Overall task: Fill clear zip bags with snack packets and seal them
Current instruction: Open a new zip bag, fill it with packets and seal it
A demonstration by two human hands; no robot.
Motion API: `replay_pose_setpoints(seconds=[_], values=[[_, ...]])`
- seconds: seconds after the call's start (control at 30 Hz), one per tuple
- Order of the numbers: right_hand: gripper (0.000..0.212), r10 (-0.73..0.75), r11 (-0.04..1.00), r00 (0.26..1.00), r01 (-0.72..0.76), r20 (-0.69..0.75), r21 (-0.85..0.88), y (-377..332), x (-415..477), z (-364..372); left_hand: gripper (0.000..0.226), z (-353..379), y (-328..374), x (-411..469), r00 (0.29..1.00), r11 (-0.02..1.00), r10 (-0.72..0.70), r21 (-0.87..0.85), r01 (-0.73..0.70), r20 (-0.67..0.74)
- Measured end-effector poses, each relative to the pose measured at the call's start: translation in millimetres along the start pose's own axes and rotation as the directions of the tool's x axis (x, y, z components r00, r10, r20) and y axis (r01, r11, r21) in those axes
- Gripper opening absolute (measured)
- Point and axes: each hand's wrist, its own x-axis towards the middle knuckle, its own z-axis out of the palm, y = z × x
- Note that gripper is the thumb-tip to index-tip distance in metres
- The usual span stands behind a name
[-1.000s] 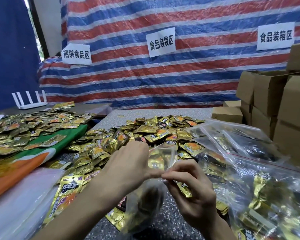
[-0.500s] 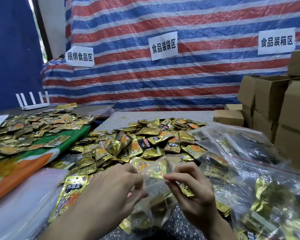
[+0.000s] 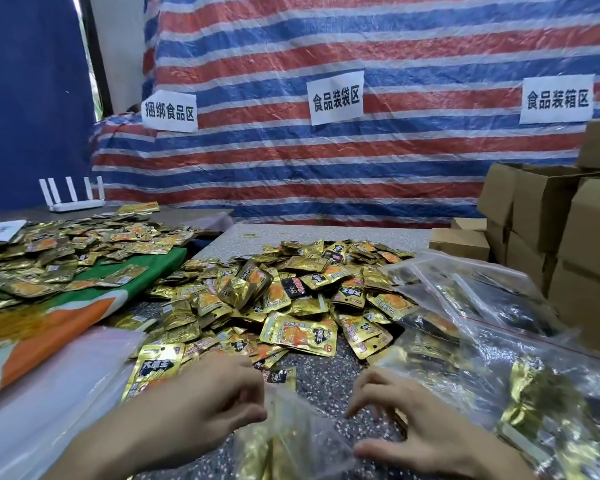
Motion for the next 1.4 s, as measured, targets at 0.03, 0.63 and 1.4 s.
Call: replay_pose_setpoints(seconds=[0.03, 0.63, 1.4], values=[[0.033, -0.019, 0.998, 1.0, 0.017, 0.019, 0.058, -7.3, 3.4, 3.7, 0.03, 1.6, 0.3, 0.1, 1.0, 1.0, -0.001, -0.012, 0.001, -0.017], [0.009, 0.086, 0.909, 0.913, 0.092, -0.398, 0.407, -19.3, 4.9, -10.1, 0.039, -17.6, 18.1, 1.2, 0.791, 0.711, -0.349, -0.692, -0.127, -0.503], [0.018, 0.365, 0.693, 0.779, 0.139, -0.509, 0.708, -32.8, 8.4, -26.7, 0.029, -8.2, -3.5, 22.2, 0.861, 0.235, -0.479, -0.97, -0.063, -0.172]])
